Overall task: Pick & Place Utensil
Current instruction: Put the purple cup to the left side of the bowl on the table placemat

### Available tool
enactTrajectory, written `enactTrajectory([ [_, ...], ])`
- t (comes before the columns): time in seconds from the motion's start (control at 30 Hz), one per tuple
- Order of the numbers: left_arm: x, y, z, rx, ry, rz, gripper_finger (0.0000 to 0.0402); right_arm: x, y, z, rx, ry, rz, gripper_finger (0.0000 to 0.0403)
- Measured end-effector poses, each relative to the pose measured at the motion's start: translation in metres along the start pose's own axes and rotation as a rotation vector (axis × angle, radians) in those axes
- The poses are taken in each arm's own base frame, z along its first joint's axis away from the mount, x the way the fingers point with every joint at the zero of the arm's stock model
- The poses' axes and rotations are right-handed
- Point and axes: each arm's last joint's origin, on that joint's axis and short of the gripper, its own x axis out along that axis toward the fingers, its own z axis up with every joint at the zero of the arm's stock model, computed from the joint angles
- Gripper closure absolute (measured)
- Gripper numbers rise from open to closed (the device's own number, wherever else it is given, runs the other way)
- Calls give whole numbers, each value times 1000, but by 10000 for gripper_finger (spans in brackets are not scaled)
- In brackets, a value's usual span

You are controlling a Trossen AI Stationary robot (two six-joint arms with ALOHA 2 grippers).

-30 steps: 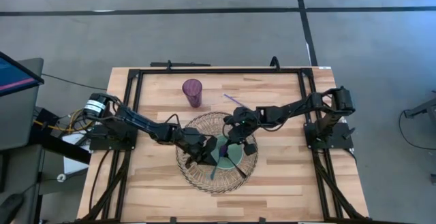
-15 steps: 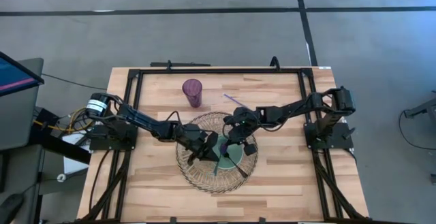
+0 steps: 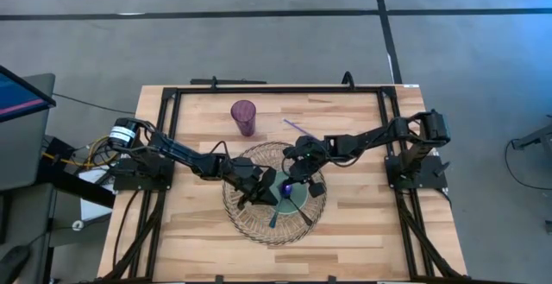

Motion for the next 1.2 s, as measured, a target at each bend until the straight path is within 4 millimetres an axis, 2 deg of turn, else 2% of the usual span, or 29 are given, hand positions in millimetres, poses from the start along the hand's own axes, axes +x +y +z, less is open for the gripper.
enactTrajectory([
  [0.23, 0, 0, 0, 78, 1, -3, 355, 0, 0, 0, 0, 0, 0, 402],
  [0.63, -2, -14, -7, 542, 19, -152, 355, -3, -1, 3, 20, -13, -11, 402],
  [0.87, -4, -17, -4, 676, 4, -159, 355, -18, 1, 15, 36, -46, -25, 402],
  [1.03, -21, -34, -5, 809, -8, -224, 355, -40, 5, 27, -3, -66, -56, 402],
  [1.2, -57, -66, -9, 1020, -109, -360, 355, -71, 8, 38, -78, -22, -239, 402],
])
